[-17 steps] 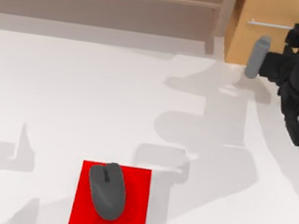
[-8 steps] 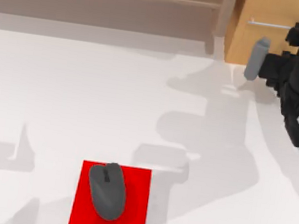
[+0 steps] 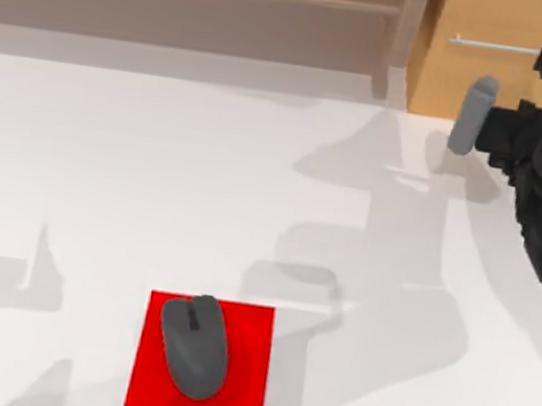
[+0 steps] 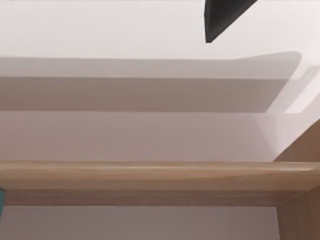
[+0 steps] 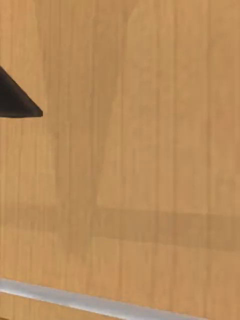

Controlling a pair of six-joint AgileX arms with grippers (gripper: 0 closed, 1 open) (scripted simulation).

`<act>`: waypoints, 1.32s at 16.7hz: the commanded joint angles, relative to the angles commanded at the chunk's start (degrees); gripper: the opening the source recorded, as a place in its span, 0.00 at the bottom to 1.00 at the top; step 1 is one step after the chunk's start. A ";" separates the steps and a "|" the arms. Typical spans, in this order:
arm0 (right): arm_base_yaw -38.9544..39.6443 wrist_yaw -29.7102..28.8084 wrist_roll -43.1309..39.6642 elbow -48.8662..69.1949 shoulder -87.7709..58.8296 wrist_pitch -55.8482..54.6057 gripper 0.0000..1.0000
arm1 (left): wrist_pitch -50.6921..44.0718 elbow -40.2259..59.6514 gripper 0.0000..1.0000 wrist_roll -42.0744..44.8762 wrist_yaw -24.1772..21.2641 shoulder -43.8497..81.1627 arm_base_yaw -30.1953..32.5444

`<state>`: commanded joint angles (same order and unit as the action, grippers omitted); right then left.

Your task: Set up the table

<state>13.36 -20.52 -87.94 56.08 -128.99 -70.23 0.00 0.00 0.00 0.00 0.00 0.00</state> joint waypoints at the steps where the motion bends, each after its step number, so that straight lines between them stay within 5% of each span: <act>1: 0.19 -0.06 -0.01 -0.96 0.39 -0.62 1.00 | 0.00 0.00 1.00 0.00 0.00 0.00 0.00; 13: 1.93 -0.93 1.29 -3.74 0.96 -1.65 1.00 | 0.00 0.00 1.00 0.00 0.00 0.00 0.00; 22: 21.61 -10.43 28.07 7.46 1.28 11.48 1.00 | 0.00 0.00 1.00 0.00 0.00 0.00 0.00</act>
<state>34.97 -30.95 -59.87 63.55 -127.71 -58.76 0.00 0.00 0.00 0.00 0.00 0.00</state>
